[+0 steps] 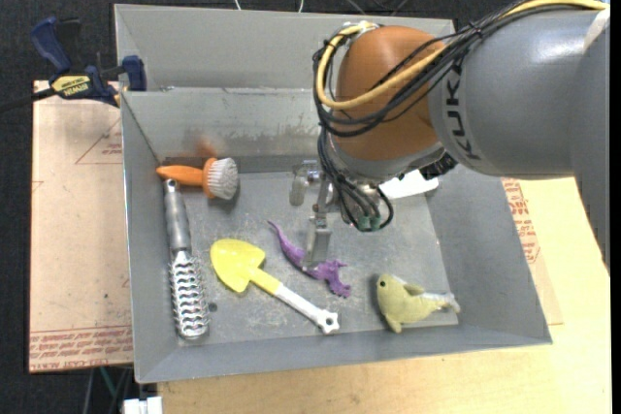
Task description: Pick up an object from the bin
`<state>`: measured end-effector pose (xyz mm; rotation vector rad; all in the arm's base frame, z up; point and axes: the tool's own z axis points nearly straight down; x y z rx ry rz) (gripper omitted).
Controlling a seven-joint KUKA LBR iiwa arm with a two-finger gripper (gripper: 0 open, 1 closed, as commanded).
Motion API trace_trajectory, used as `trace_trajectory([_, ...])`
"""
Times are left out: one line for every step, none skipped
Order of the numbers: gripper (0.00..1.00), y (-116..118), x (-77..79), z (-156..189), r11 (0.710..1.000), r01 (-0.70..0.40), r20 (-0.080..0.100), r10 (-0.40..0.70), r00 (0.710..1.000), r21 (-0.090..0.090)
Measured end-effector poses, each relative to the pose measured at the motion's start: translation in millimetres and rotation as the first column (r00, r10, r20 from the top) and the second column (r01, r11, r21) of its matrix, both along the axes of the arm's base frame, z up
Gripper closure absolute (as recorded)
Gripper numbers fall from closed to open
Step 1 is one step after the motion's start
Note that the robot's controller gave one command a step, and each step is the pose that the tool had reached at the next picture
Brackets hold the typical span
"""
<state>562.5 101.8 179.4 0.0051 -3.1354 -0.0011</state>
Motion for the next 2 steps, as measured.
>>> trace_trajectory([0.0,-1,1.8,4,1.0,0.003,0.007,-0.003,1.0,0.001])
trace_trajectory([0.0,45,-30.2,-98,0.979,0.205,0.007,-0.205,0.979,0.003])
